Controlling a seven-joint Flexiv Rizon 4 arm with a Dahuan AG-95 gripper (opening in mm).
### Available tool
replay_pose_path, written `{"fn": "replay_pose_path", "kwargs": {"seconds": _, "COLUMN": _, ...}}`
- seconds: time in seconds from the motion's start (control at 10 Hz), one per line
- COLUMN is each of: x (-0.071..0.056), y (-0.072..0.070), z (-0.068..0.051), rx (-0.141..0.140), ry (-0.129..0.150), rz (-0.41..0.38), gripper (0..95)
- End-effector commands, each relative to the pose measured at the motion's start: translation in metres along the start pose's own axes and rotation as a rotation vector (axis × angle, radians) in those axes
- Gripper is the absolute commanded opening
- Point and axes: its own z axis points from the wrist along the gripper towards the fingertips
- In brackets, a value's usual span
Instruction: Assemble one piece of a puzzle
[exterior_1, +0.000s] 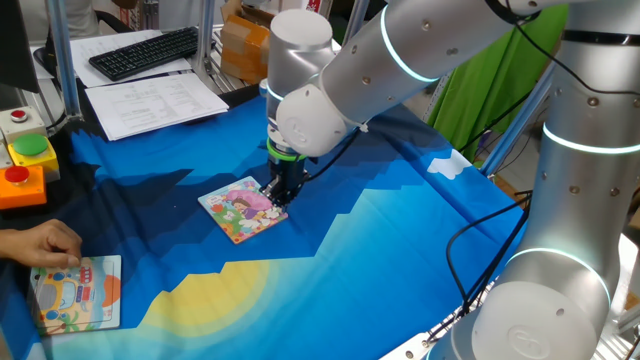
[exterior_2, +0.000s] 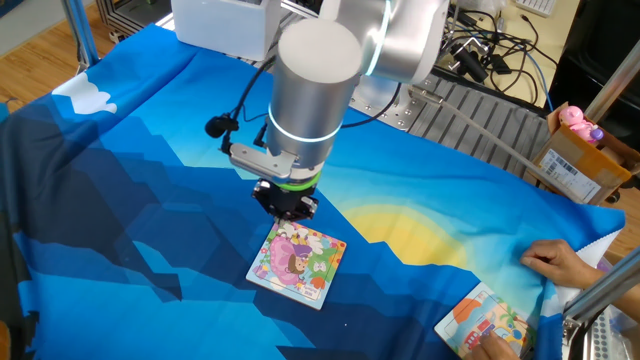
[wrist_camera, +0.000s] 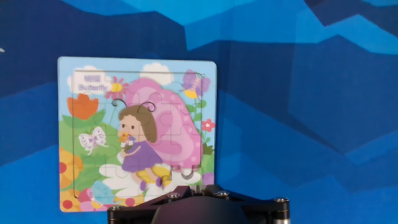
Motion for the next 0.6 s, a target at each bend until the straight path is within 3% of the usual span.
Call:
{"fn": "replay_pose_path", "kwargs": {"seconds": 0.1, "x": 0.0011, "y": 0.0005, "z": -0.0010, "rx": -0.001, "ry": 0.003, "rz": 0.004, "gripper": 0.0}}
{"fn": "replay_pose_path", "kwargs": {"seconds": 0.6, "x": 0.0006, "y": 0.0014, "z": 0.0007, "rx": 0.000, "ry": -0.002, "rz": 0.006, "gripper": 0.0}}
